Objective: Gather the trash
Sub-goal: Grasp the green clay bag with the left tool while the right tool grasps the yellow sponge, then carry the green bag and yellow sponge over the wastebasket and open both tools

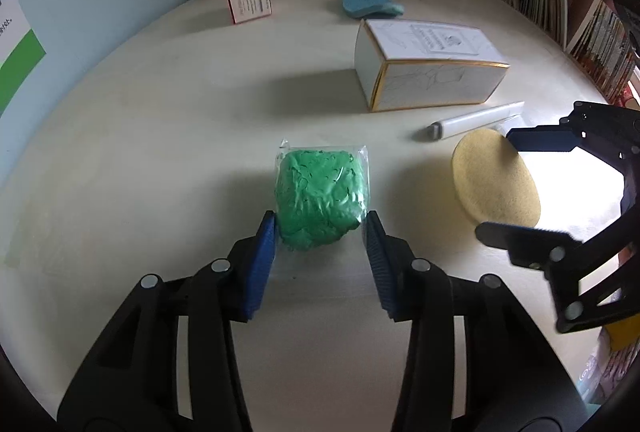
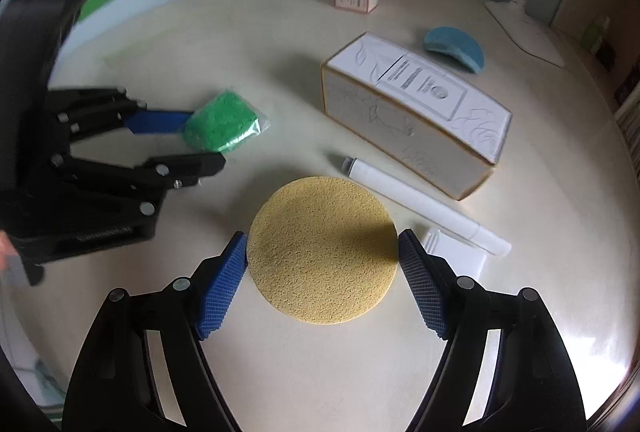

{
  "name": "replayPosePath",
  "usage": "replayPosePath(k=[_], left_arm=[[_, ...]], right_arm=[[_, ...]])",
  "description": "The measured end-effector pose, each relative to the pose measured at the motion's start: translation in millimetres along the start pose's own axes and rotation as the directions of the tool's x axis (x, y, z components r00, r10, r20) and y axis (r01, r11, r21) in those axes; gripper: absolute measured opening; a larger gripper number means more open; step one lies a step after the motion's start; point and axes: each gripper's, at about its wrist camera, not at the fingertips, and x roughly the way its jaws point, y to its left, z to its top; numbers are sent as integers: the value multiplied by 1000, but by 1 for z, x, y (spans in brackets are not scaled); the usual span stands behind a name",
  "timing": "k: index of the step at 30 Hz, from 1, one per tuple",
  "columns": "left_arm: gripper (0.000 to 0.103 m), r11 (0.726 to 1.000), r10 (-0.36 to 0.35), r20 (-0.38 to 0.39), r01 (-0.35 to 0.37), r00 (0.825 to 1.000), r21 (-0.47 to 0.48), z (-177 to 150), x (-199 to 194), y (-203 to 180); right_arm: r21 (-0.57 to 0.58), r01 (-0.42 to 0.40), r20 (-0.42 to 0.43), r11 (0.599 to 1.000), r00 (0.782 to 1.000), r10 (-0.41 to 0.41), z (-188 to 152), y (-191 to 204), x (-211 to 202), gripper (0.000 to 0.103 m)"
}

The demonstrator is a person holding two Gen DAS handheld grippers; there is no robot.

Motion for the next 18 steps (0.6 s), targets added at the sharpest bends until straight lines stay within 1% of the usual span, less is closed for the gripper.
replayPosePath(k=[4, 7, 8, 11, 14, 17, 18], left_arm=[[42, 1000, -11, 20, 10, 1000, 26, 3, -22, -12], [42, 997, -21, 35, 19, 999, 72, 4, -40, -31], [42, 996, -36, 38, 32, 999, 86, 5, -45, -39], [42, 987, -81, 49, 74, 996, 143, 5, -60, -68], [42, 972, -121, 41, 110, 992, 207, 6, -70, -103], [42, 949, -169, 31, 155, 985, 276, 7, -79, -140], [42, 936, -188, 32, 169, 982, 309, 6, -82, -158]], right_arm=[[24, -26, 49, 999, 998, 25, -9, -4, -33, 76], [58, -36, 86, 998, 996, 31, -22, -13, -60, 76], [76, -37, 98, 996, 995, 29, -30, -17, -68, 76], [155, -37, 135, 987, 991, 16, -58, -31, -101, 76], [246, -32, 168, 969, 986, -10, -90, -47, -130, 76], [351, -20, 206, 936, 977, -57, -130, -64, -167, 76], [382, -13, 213, 924, 974, -75, -142, -68, -177, 76]])
